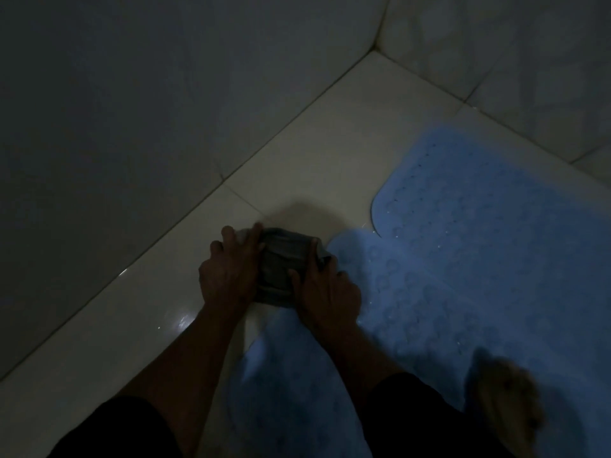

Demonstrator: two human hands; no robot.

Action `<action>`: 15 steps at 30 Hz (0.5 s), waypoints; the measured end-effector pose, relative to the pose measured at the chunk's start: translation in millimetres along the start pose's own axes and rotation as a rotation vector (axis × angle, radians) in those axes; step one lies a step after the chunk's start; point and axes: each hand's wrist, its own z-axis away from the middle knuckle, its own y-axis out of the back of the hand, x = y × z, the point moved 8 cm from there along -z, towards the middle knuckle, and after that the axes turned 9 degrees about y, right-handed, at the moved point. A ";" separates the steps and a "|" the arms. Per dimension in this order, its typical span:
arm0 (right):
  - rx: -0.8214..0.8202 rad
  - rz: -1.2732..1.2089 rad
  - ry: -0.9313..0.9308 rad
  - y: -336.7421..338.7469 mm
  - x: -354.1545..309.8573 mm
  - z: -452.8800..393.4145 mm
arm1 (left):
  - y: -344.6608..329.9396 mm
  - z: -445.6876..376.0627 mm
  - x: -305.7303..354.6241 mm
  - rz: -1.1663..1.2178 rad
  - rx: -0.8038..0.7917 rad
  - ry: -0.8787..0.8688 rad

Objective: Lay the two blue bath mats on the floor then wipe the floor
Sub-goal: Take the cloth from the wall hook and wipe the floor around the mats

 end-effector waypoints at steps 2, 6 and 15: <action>0.014 -0.001 -0.006 5.1 7.5 -9.0 | -2.1 -9.2 11.6 -0.024 -0.004 -0.006; 0.001 0.000 0.020 11.9 20.1 -29.6 | -10.5 -31.5 31.4 -0.069 -0.035 -0.003; 0.021 -0.051 -0.004 38.7 55.9 -72.0 | -9.4 -74.5 86.6 -0.060 0.016 -0.061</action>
